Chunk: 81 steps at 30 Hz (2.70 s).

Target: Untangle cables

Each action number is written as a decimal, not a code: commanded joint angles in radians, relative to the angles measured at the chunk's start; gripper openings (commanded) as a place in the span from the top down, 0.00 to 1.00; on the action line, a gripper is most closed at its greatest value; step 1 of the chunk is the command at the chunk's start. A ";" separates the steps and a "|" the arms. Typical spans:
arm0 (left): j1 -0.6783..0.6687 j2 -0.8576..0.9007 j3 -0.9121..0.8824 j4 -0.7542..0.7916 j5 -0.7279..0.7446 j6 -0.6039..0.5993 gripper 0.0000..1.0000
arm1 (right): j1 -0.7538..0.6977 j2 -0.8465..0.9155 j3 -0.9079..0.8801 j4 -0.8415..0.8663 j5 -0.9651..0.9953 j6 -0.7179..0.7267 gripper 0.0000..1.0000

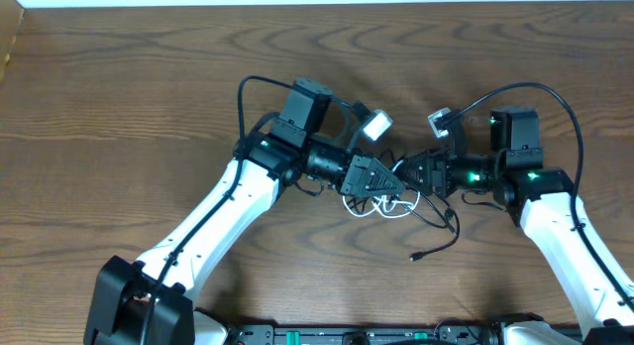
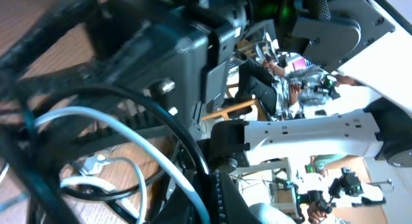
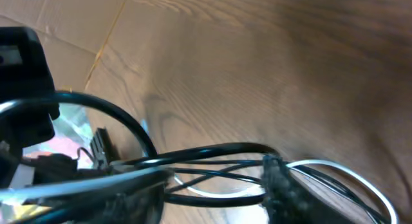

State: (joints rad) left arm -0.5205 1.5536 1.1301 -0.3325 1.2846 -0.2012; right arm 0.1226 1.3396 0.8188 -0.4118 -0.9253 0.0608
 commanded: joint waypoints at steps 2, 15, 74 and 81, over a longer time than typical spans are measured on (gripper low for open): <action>-0.006 -0.003 -0.001 0.036 0.043 0.023 0.92 | 0.039 -0.008 0.015 -0.002 0.016 -0.006 0.73; -0.006 -0.003 0.000 0.050 0.011 0.024 0.93 | 0.062 -0.008 0.015 -0.071 0.225 0.032 0.99; 0.715 -0.163 0.000 -0.362 -1.174 -0.114 0.93 | -0.248 -0.008 0.011 -0.554 1.264 0.622 0.99; 0.872 -0.246 0.000 -0.243 -1.174 -0.240 0.93 | -0.290 -0.008 0.011 -0.557 1.263 0.622 0.99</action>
State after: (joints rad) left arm 0.2977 1.3533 1.1229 -0.6144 0.1242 -0.3580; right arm -0.1520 1.3304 0.8341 -0.9688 0.3122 0.6701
